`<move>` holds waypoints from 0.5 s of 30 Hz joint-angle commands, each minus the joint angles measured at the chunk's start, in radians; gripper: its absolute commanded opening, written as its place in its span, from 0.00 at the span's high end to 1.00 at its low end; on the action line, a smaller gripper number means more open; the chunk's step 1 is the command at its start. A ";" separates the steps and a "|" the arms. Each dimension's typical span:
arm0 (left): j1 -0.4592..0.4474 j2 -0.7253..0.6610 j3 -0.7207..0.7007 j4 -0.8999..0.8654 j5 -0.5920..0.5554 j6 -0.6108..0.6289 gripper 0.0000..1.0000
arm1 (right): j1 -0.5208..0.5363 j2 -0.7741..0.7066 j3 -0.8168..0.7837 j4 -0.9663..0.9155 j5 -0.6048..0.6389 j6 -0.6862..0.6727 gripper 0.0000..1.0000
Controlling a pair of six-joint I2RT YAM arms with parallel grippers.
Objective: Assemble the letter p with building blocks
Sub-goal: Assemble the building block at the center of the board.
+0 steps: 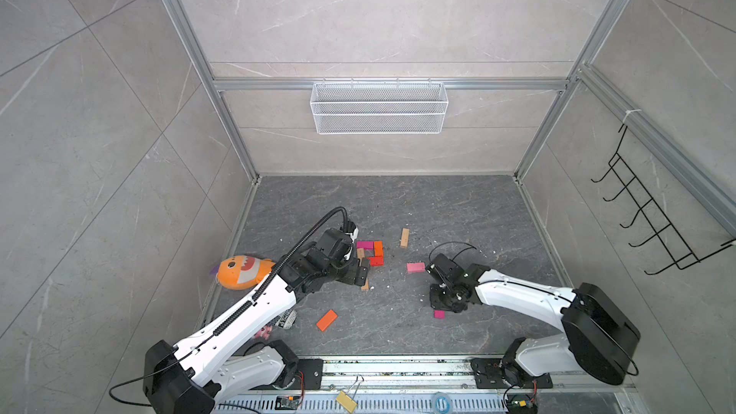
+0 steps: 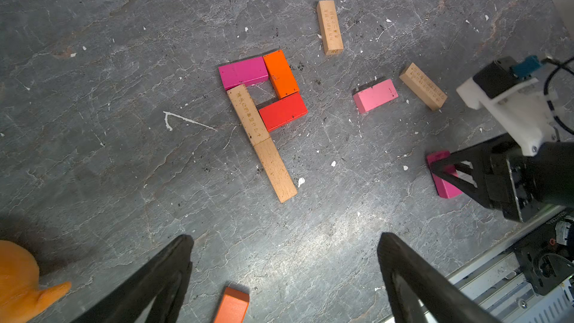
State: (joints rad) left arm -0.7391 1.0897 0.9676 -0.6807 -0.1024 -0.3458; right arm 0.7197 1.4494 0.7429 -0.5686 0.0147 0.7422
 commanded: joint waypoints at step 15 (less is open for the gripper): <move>0.005 -0.003 0.037 -0.005 0.022 0.005 0.04 | -0.144 0.261 0.227 0.017 0.030 -0.256 0.77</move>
State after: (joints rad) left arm -0.7391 1.0897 0.9676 -0.6807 -0.0998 -0.3458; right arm 0.5838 1.6756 0.9527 -0.5514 0.0334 0.5228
